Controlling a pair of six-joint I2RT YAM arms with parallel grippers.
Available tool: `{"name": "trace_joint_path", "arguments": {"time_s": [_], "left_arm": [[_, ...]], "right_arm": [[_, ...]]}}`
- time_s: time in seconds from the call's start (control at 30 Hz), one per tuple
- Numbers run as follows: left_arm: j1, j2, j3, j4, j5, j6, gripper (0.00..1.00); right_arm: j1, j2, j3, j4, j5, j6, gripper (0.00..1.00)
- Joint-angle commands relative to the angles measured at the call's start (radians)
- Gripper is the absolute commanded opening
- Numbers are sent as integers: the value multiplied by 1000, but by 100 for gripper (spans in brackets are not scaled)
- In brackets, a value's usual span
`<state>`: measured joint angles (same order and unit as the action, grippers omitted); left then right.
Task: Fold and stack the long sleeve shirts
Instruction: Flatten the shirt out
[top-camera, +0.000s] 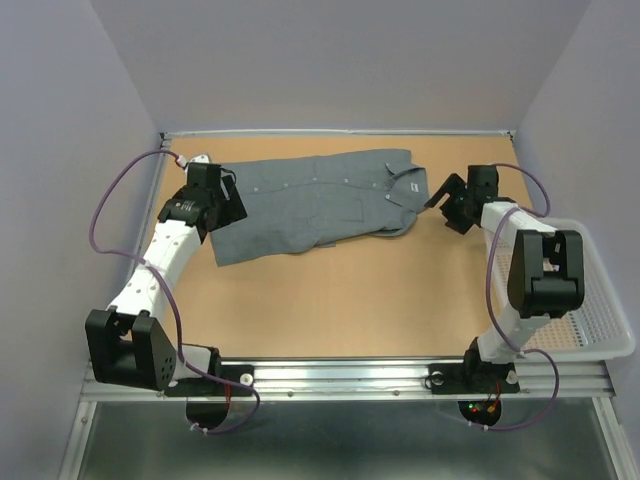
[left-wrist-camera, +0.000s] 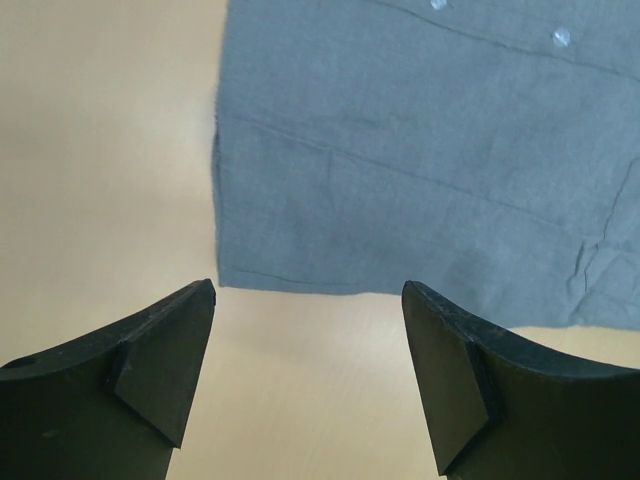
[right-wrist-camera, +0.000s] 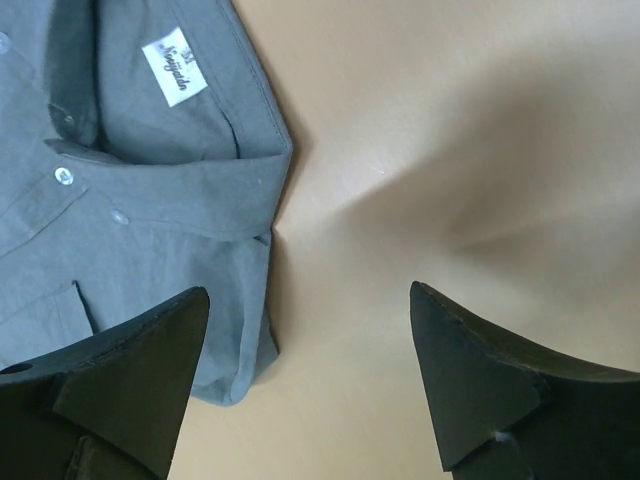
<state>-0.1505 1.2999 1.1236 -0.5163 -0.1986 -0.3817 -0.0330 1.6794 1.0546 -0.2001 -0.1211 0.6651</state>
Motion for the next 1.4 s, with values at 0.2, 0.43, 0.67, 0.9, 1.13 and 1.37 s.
{"name": "trace_joint_path", "arguments": {"time_s": [0.2,0.43,0.67,0.9,1.13,1.37], "left_arm": [[-35,-21,-77,90,76,-9,87],[-64,73,-78,167,68,-40,86],[-72,312,-2,240,68,-48,86],[-84,565,88,252,102,-45,86],[-168,611,180,251,146,-57,86],[-336,696,419,237,342,-121,84]], "right_arm": [[19,216,105,191,-132,93,86],[113,351,157,245,-146,108,80],[148,444,193,255,-150,120,61],[148,398,217,258,-152,54,18],[122,192,269,232,-80,-31,0],[105,-4,572,45,26,-226,1]]}}
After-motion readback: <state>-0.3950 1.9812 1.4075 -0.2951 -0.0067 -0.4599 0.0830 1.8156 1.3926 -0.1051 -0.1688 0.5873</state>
